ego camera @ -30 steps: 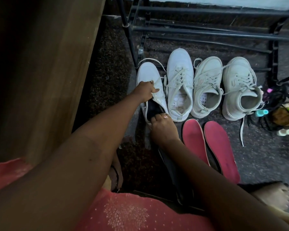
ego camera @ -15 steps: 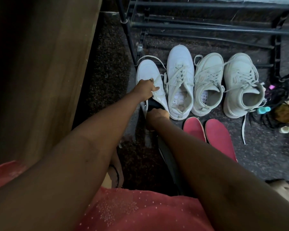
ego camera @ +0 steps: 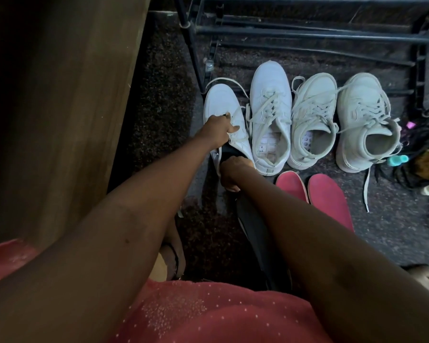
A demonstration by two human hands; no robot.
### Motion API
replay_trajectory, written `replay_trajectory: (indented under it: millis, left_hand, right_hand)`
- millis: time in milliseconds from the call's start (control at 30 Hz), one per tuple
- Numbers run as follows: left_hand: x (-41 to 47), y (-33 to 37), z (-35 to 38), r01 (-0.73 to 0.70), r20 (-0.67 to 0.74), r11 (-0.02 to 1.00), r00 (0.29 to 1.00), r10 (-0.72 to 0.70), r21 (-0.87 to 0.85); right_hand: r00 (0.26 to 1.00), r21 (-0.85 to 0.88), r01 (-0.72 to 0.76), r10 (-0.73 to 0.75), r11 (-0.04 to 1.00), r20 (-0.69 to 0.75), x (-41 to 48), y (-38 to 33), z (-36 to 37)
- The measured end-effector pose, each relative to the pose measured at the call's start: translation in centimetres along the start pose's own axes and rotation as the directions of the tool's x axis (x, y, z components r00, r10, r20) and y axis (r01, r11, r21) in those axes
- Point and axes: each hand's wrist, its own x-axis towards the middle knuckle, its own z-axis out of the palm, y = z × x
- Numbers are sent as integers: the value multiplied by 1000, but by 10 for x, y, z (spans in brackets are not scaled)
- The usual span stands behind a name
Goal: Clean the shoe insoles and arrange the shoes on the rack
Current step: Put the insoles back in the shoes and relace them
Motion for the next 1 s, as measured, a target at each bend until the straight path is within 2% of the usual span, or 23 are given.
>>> replay_trajectory:
  millis: [200, 433, 633, 700, 800, 900, 967, 1000]
  left_hand:
    - [-1, 1, 3, 22, -33, 1000, 999, -23, -19]
    - [2, 3, 4, 52, -63, 998, 997, -53, -17]
    - [1, 2, 3, 13, -36, 999, 999, -11, 45]
    - [1, 0, 4, 23, -28, 997, 999, -21, 72]
    - [-7, 6, 13, 46, -58, 997, 997, -42, 65]
    - [-21, 12, 22, 115, -148, 993, 983, -111, 17]
    - [-29, 13, 27, 189, -181, 982, 966, -184, 15]
    - [-33, 14, 30, 222, -191, 975, 957, -217, 6]
  right_hand:
    - [999, 19, -26, 25, 999, 41, -1, -1, 1]
    - [990, -61, -18, 10, 998, -142, -1, -6, 21]
    - [998, 2, -44, 44, 999, -47, 9, 0, 14]
    - [997, 20, -31, 32, 999, -64, 10, -1, 17]
    - [984, 25, -1, 5, 1000, -179, 7, 0, 24]
    - [936, 10, 45, -38, 999, -351, 2, -1, 38]
    - [815, -20, 32, -38, 999, -579, -4, 0, 55]
    - [765, 11, 21, -9, 1000, -645, -9, 2, 65]
